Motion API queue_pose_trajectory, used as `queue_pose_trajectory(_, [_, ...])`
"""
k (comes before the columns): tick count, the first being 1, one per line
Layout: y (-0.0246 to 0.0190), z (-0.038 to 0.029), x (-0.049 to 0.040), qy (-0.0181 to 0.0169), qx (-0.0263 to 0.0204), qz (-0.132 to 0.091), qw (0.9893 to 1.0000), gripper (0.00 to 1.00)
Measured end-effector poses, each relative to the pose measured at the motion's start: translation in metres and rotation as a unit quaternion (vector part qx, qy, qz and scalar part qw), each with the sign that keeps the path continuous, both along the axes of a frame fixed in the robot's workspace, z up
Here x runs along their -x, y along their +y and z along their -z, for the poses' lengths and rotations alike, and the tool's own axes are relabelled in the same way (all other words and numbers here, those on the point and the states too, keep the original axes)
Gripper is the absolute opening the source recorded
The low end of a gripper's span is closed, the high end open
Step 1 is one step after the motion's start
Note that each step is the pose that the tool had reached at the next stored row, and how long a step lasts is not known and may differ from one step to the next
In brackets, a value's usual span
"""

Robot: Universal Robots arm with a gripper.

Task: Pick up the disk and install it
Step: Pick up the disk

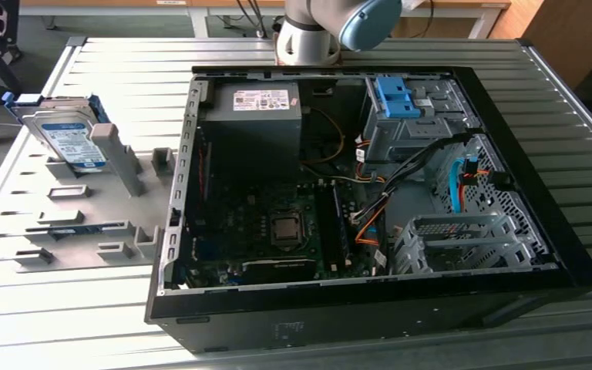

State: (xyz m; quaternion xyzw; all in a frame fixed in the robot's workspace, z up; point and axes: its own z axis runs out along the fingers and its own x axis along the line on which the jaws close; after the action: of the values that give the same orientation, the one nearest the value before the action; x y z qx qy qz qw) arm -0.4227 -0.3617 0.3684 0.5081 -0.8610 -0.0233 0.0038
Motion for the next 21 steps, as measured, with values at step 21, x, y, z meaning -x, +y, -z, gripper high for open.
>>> queue_pose_trajectory(21, [0.0000,0.0024,0.0000,-0.0001,0.0000,-0.158,0.9875,0.11])
